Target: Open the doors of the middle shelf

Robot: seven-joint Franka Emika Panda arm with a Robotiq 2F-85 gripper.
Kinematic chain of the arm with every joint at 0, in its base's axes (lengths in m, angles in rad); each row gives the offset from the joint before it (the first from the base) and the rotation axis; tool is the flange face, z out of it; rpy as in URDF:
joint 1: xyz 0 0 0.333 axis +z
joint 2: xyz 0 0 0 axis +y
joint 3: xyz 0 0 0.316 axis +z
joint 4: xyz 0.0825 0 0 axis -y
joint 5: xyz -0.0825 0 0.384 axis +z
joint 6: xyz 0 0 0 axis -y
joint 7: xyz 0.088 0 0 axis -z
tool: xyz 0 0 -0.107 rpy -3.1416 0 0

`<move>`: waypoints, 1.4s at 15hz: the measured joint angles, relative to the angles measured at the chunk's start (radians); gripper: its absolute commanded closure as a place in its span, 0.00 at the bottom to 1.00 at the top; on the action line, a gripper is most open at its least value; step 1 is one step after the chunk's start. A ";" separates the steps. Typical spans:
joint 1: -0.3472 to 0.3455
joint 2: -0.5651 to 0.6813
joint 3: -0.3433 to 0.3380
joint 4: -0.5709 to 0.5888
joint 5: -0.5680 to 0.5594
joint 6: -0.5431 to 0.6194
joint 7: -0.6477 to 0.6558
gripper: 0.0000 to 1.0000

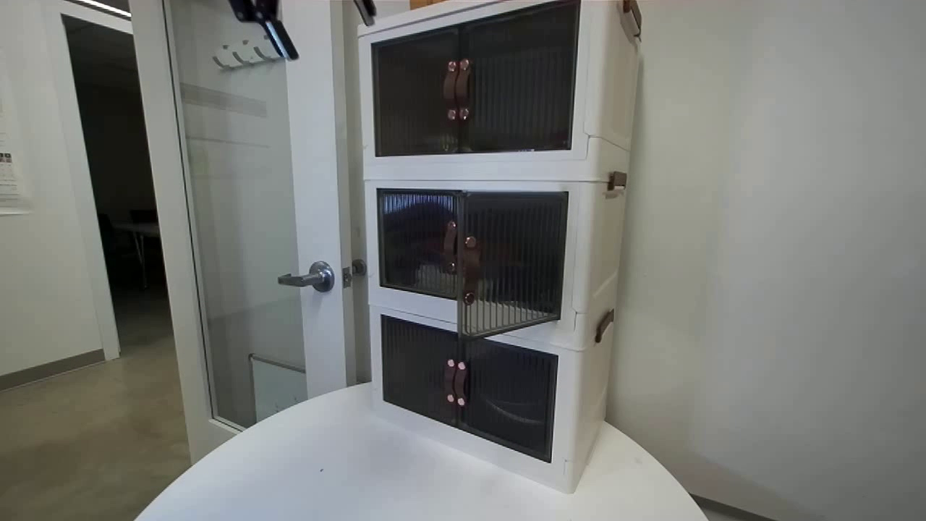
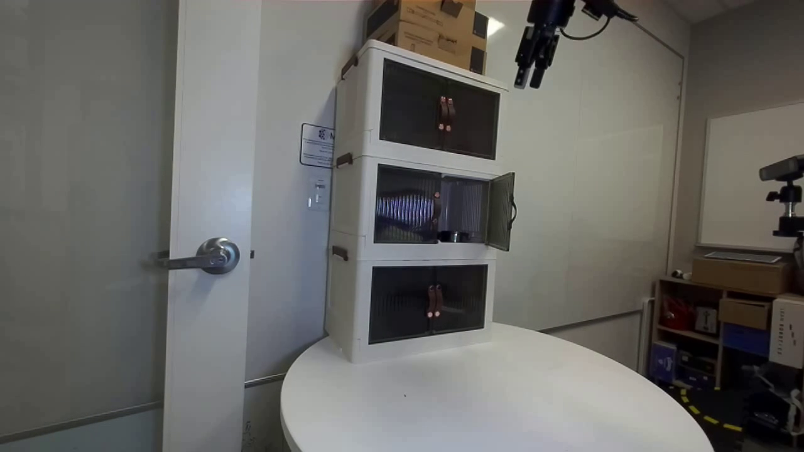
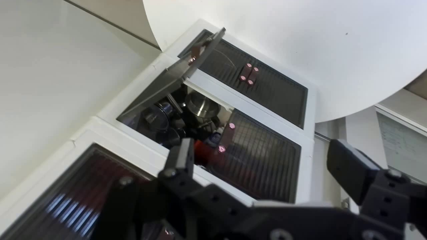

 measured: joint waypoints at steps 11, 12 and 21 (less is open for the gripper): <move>0.347 0.516 -0.031 0.390 -0.538 -0.036 0.616 0.00; 0.374 0.570 -0.048 0.426 -0.539 -0.041 0.661 0.00; 0.450 0.912 -0.206 0.689 -0.574 -0.021 1.091 0.00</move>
